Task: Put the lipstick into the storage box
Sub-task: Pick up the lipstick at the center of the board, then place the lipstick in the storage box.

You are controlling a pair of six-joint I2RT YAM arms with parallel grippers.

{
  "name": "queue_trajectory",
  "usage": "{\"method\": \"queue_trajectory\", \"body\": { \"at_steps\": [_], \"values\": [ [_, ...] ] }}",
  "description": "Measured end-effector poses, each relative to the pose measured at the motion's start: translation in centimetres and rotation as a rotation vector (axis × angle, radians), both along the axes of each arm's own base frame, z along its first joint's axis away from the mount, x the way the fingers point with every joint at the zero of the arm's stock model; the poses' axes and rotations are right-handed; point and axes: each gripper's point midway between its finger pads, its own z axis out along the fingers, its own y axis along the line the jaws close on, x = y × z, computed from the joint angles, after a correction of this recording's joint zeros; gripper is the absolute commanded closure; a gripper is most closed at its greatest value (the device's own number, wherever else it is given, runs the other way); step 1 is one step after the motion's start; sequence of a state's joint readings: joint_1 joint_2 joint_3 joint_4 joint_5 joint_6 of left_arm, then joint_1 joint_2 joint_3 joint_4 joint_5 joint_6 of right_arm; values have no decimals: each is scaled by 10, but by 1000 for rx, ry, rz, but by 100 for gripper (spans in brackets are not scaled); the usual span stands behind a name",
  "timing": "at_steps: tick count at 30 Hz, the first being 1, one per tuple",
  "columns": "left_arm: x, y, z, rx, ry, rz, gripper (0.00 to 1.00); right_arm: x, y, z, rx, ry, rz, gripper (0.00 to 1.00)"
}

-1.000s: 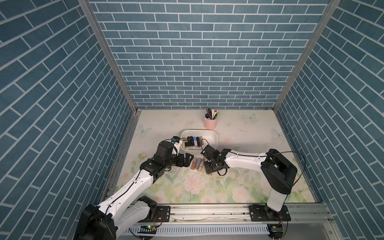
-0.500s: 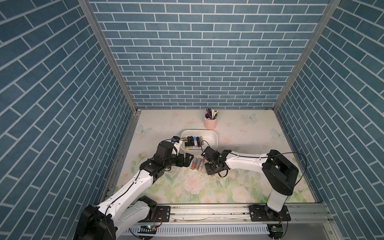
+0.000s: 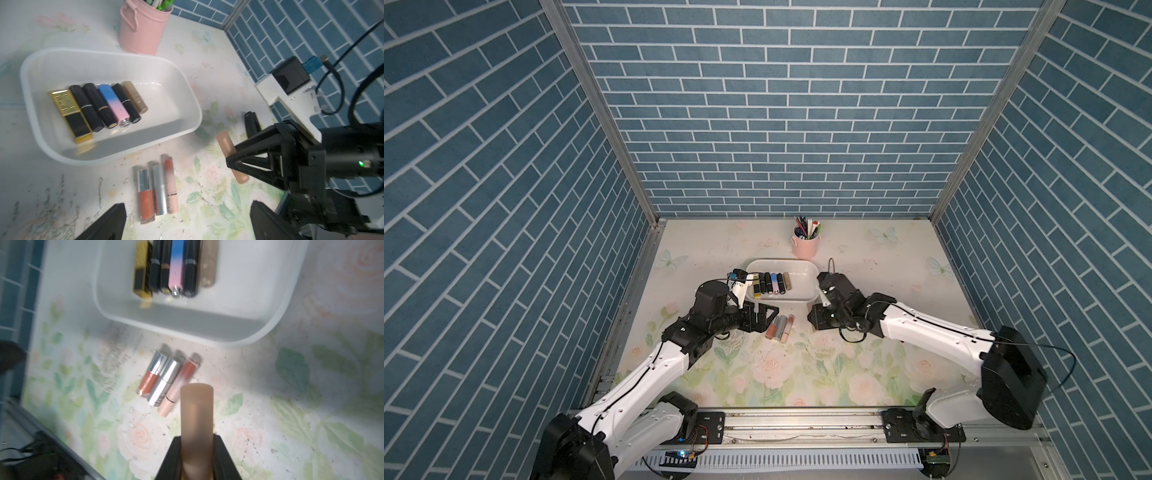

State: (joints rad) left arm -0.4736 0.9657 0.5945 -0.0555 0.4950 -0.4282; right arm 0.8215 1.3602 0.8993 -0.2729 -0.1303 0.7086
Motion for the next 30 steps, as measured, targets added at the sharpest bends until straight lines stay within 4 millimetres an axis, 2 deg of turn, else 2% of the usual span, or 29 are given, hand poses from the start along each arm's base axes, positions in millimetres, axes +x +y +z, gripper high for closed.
{"method": "queue_trajectory", "body": {
  "at_steps": [3,9,14,20,30],
  "values": [
    [-4,-11,22,-103,-32,-46,0,6,-2,33,198,-49,-32,83],
    [-11,-28,65,-284,-75,-134,3,3,20,109,529,-182,36,83],
    [-20,-42,81,-359,-88,-203,6,-4,29,154,720,-251,96,83],
    [-34,-58,93,-403,-97,-283,13,-12,35,181,833,-277,155,83],
    [-37,-66,116,-437,-143,-334,28,-25,44,191,894,-254,234,83]
  ]
}}
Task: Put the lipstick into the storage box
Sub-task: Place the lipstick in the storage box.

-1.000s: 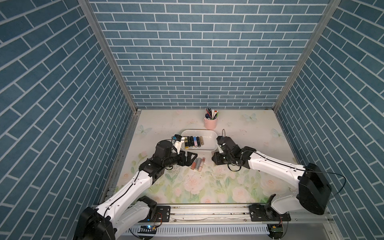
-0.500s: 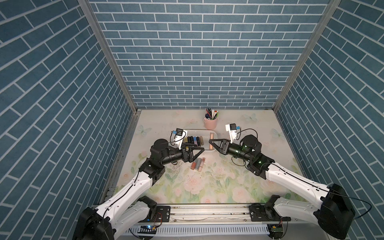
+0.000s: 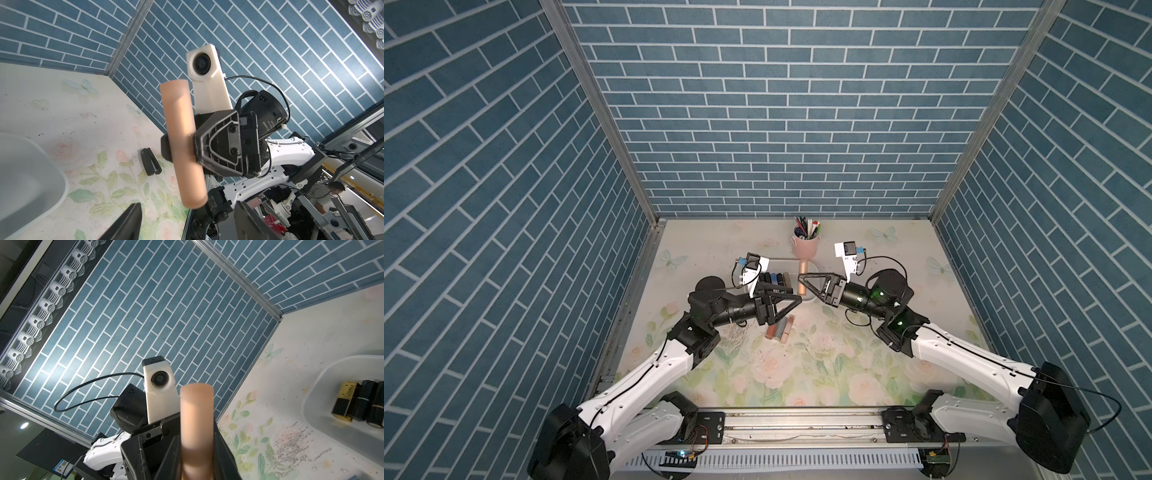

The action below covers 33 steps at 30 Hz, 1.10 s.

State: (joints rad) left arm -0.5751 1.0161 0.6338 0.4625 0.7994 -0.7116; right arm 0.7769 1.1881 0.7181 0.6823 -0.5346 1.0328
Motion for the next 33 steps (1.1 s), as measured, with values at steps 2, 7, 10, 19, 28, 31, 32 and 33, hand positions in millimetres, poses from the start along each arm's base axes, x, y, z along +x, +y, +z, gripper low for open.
{"method": "queue_trajectory", "body": {
  "at_steps": [2,7,10,19,28,31,32,33],
  "values": [
    [1,-2,1,-1,-2,-6,30,-3,3,-1,0,3,19,83],
    [2,-6,1,2,3,-19,40,-10,8,-4,-4,9,58,84],
    [0,-7,1,2,0,-30,46,-12,9,-5,-6,11,66,84],
    [-4,-8,5,0,-15,-55,65,-11,9,-4,0,11,65,84],
    [-4,-8,3,4,5,-52,84,-12,9,-1,3,-27,65,83],
    [-3,-8,2,6,8,-51,89,-12,9,-1,1,-32,65,78],
    [-3,-8,2,7,9,-51,90,-12,9,-1,1,-32,65,70],
    [-3,-8,2,8,9,-51,90,-12,9,-1,1,-32,64,62]
  ]
}}
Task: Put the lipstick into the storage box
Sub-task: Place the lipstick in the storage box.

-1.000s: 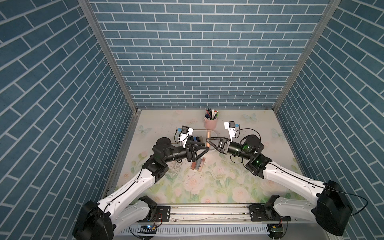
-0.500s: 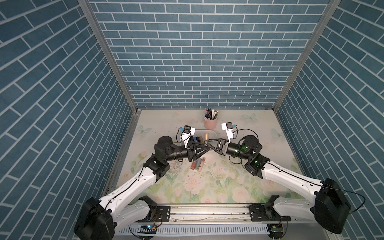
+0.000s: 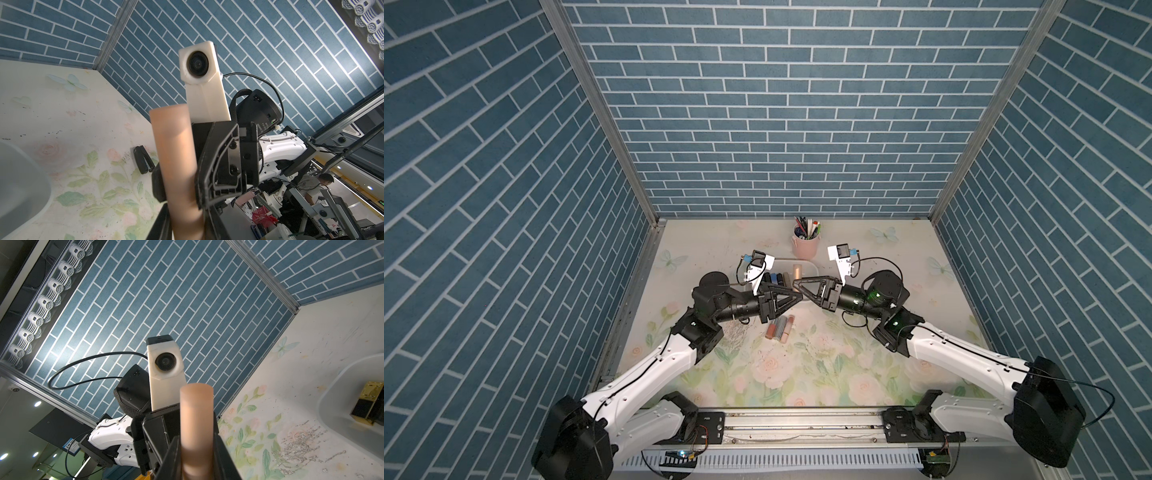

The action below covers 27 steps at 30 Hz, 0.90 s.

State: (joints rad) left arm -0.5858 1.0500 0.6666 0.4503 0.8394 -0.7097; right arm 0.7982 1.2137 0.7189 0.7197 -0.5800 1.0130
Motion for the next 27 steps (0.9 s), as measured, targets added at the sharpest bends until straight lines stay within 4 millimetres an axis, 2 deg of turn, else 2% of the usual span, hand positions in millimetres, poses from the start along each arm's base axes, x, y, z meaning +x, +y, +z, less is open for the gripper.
{"method": "queue_trajectory", "body": {
  "at_steps": [2,7,11,15,18,20,23,27],
  "values": [
    [1,-1,-1,7,-3,0,90,-1,1,0,3,10,6,45],
    [8,-3,-12,48,23,15,91,-3,2,-1,-13,15,12,32],
    [21,-5,-16,94,41,59,90,7,-6,-3,-71,26,-48,30],
    [49,-6,-25,172,75,164,91,35,-29,-5,-200,50,-239,29],
    [76,-5,-46,258,132,261,91,51,-55,-7,-300,45,-387,29],
    [90,-4,-67,318,177,314,91,58,-72,-15,-372,41,-462,29],
    [106,-1,-103,411,241,381,91,60,-85,-33,-471,46,-511,29],
    [122,-4,-140,521,293,436,92,60,-93,-54,-569,53,-530,29]
  ]
}}
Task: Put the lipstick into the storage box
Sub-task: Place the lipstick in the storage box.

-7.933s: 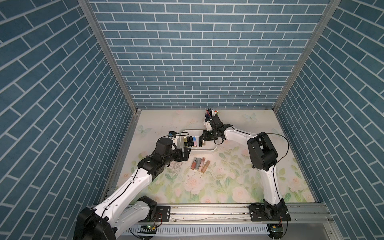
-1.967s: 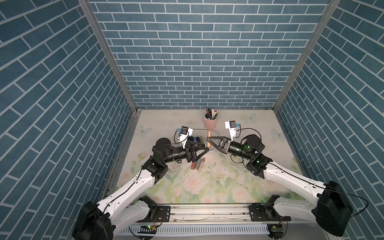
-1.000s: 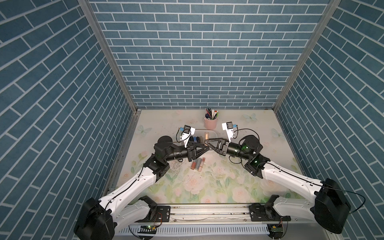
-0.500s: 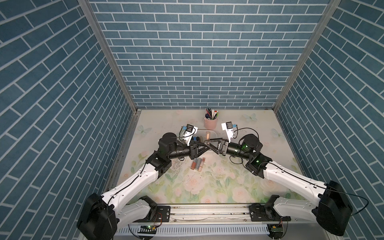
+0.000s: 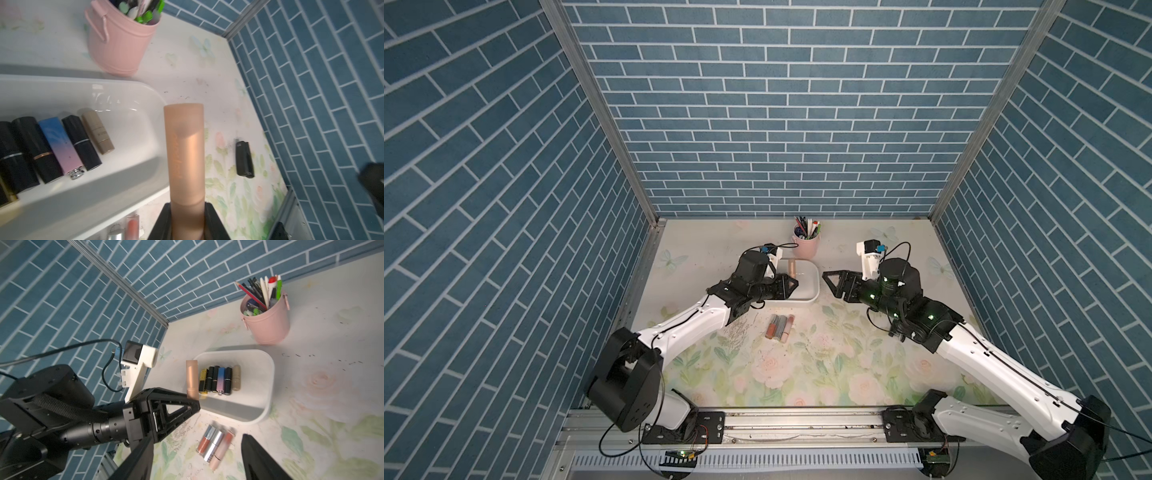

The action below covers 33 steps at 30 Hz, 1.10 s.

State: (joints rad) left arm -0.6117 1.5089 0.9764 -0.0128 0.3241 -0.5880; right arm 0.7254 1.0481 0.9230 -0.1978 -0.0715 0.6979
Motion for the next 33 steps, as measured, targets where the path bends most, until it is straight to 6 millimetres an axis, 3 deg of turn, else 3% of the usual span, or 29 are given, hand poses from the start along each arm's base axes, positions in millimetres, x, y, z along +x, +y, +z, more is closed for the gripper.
{"method": "queue_trajectory", "body": {
  "at_steps": [8,14,27,33],
  "values": [
    [30,-15,-45,132,48,43,92,1,-4,-19,-84,20,9,29],
    [46,-19,-74,200,91,65,92,2,-7,-23,-108,14,13,29],
    [58,-23,-107,261,145,80,92,7,-18,-38,-144,26,-5,29],
    [58,-19,-114,277,163,86,87,8,-21,-41,-142,36,-6,29]
  ]
}}
